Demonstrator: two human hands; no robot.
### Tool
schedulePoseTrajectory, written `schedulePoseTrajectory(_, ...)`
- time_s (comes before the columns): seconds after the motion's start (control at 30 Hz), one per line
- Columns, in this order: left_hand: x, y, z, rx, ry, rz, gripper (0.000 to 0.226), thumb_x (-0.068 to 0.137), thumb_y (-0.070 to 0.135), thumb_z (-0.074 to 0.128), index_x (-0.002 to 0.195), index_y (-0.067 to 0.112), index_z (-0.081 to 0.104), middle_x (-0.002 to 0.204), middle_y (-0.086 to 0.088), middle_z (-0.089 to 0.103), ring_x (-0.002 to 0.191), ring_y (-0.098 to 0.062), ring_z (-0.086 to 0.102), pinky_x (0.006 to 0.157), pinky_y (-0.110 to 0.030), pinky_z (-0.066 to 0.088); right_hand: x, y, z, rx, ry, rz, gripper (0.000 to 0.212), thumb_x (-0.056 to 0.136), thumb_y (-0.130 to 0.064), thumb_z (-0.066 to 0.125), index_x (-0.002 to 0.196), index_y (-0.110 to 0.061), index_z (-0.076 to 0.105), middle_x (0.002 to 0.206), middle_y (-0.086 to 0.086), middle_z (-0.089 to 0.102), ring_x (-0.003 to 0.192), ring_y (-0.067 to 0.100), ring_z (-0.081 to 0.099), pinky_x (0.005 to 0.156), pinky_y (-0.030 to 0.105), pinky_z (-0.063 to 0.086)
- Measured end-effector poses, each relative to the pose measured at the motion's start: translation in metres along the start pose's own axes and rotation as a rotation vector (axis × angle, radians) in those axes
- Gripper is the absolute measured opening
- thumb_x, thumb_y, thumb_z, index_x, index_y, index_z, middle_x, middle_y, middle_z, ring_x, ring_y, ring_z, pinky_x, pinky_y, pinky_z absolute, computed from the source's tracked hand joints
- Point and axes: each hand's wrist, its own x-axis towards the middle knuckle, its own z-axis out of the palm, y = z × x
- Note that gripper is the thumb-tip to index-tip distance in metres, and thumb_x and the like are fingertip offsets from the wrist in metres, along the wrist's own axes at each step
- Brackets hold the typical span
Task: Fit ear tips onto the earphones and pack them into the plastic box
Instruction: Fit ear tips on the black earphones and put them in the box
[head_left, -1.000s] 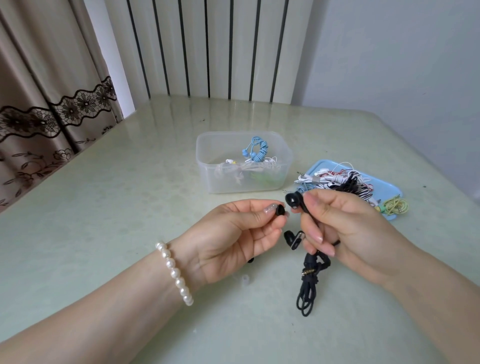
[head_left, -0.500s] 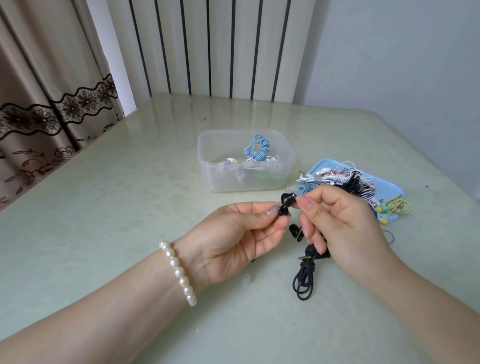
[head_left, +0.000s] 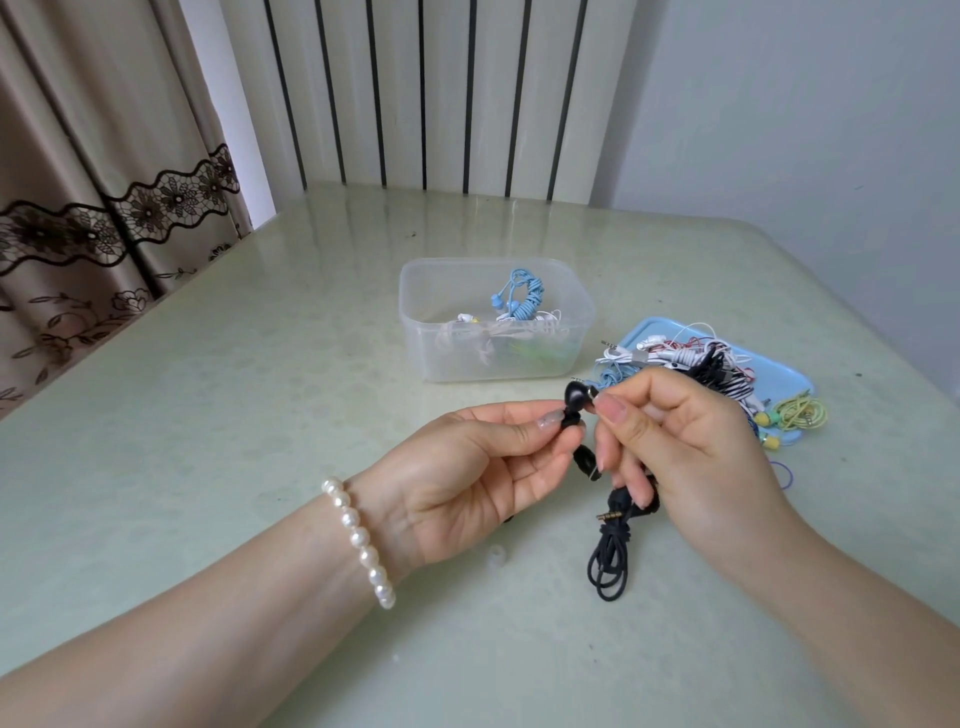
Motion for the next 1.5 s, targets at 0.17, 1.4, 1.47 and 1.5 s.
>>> schedulePoseTrajectory(0.17, 0.0, 0.0, 0.0, 0.012, -0.006, 0.001, 0.021, 0.064, -0.003, 0.058, 0.082, -0.004, 0.071, 0.078, -0.013, 0.07, 0.066, -0.015, 0.069, 0.063, -0.023, 0.057, 0.001, 0.003, -0.002, 0.004, -0.014, -0.034, 0.013, 0.078, -0.022, 0.058, 0.071, -0.011, 0.061, 0.055, 0.001, 0.057, 0.035, 0.01, 0.04, 0.046, 0.03, 0.041)
schedulePoseTrajectory(1.4, -0.012, 0.002, 0.007, 0.343, 0.032, 0.245, 0.035, 0.05, -0.005, 0.065, 0.084, 0.003, 0.069, 0.075, -0.01, 0.073, 0.068, -0.017, 0.07, 0.058, -0.022, 0.056, 0.005, 0.0, -0.027, -0.875, -0.168, -0.794, 0.019, 0.087, -0.006, 0.052, 0.08, 0.001, 0.068, 0.063, 0.013, 0.054, 0.051, 0.029, 0.049, 0.048, 0.032, 0.043)
schedulePoseTrajectory(1.47, -0.013, 0.004, 0.007, 0.345, 0.018, 0.26, 0.033, 0.051, -0.004, 0.065, 0.082, 0.004, 0.071, 0.076, -0.01, 0.073, 0.068, -0.018, 0.07, 0.057, -0.022, 0.056, 0.005, 0.0, -0.026, -0.879, -0.157, -0.833, 0.02, 0.088, -0.006, 0.053, 0.079, 0.003, 0.068, 0.062, 0.014, 0.054, 0.05, 0.03, 0.049, 0.047, 0.032, 0.044)
schedulePoseTrajectory(1.5, -0.013, 0.004, 0.007, 0.351, 0.014, 0.266, 0.03, 0.051, -0.003, 0.065, 0.079, 0.005, 0.072, 0.076, -0.01, 0.073, 0.068, -0.018, 0.071, 0.057, -0.022, 0.056, 0.005, 0.0, -0.026, -0.875, -0.159, -0.845, 0.02, 0.088, -0.006, 0.053, 0.079, 0.004, 0.068, 0.062, 0.015, 0.054, 0.05, 0.03, 0.049, 0.047, 0.033, 0.044)
